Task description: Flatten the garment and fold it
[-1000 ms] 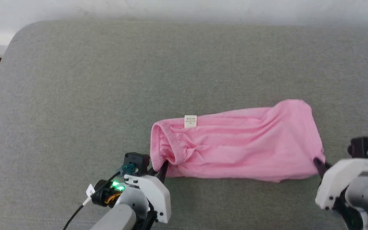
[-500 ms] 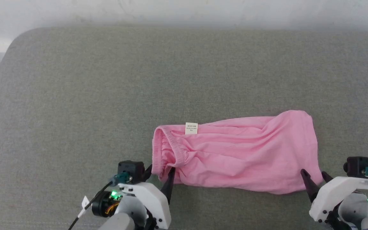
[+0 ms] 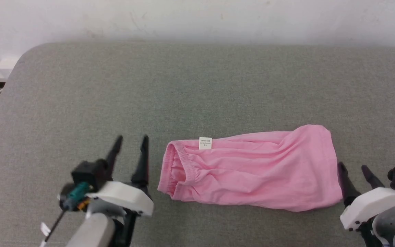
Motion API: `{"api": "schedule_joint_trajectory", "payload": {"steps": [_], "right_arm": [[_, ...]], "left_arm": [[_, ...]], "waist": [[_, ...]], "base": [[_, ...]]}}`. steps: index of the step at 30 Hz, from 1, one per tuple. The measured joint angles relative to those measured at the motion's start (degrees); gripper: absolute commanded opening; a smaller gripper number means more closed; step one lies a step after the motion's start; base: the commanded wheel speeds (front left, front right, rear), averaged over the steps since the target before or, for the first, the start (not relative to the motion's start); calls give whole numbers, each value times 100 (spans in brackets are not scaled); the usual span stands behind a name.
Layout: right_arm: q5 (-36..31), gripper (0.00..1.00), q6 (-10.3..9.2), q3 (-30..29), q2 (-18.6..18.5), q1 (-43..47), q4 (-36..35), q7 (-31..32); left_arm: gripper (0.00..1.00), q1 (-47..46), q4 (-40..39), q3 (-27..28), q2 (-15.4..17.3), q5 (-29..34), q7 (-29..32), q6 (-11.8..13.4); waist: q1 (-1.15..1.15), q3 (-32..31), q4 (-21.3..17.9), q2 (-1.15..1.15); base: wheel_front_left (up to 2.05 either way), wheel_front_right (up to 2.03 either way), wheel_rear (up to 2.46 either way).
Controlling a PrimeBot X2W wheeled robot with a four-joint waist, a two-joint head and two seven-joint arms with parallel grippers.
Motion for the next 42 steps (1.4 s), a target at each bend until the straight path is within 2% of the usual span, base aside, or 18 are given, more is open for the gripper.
{"api": "schedule_joint_trajectory", "payload": {"steps": [4, 9, 11, 20, 24, 25, 26, 27, 28, 29, 35, 42], "right_arm": [[-78, 100, 0, -27, -1, -308, 219, -102], [-187, 100, 0, -109, -2, -791, 740, -69], [-221, 100, 0, -130, 1, -980, 988, 49], [-390, 100, 0, -493, -7, -1671, 2269, 1194], [-307, 100, -1, -397, -64, -1848, 2497, 1691], [-261, 77, -2, -344, -85, -1871, 2509, 1781], [-194, 44, -2, -286, -97, -1883, 2506, 1836], [-89, 30, -2, -243, -101, -1889, 2498, 1855], [-14, 5, -2, -199, -101, -1890, 2480, 1869], [20, 0, -2, -151, -101, -1889, 2464, 1869], [-67, 0, 0, -176, -4, -1802, 2317, 1741], [-848, 0, 1, -907, -107, -1518, 1871, 1560]], "left_arm": [[100, 19, -390, 677, -155, 644, -1, -208], [100, 130, -505, 1348, -424, 1257, -1, -561], [100, 154, -503, 1551, -499, 1493, -1, -616], [100, 318, -388, 2045, -760, 2106, -1, -912], [100, 324, -324, 2160, -864, 2260, -1, -1016], [100, 324, -312, 2183, -887, 2290, -1, -1053], [100, 324, -305, 2205, -904, 2318, -1, -1063], [100, 324, -298, 2231, -925, 2337, -1, -1073], [100, 324, -289, 2259, -942, 2360, -1, -1110], [100, 324, -279, 2286, -959, 2372, -1, -1120], [100, 335, -221, 2383, -1062, 2452, -1, -1257], [100, 347, -160, 2426, -1151, 2540, -1, -1315]], "waist": [[0, 57, -12, 0], [1, 149, -7, 0], [1, 177, 2, 0], [1, 254, 45, 0], [0, 272, 96, 0], [0, 275, 104, 0], [0, 277, 109, 0], [0, 280, 110, 0], [0, 280, 110, 0], [1, 278, 107, 0], [1, 241, 81, 0], [1, 202, 82, 0]], "base": [[0, 0, 0], [0, 0, 0], [0, 0, 0], [0, 0, 0], [0, 0, 0], [0, 0, 0], [0, 0, 0], [0, 0, 0], [0, 0, 0], [0, 0, 0], [0, 0, 0], [0, 0, 0]]}}
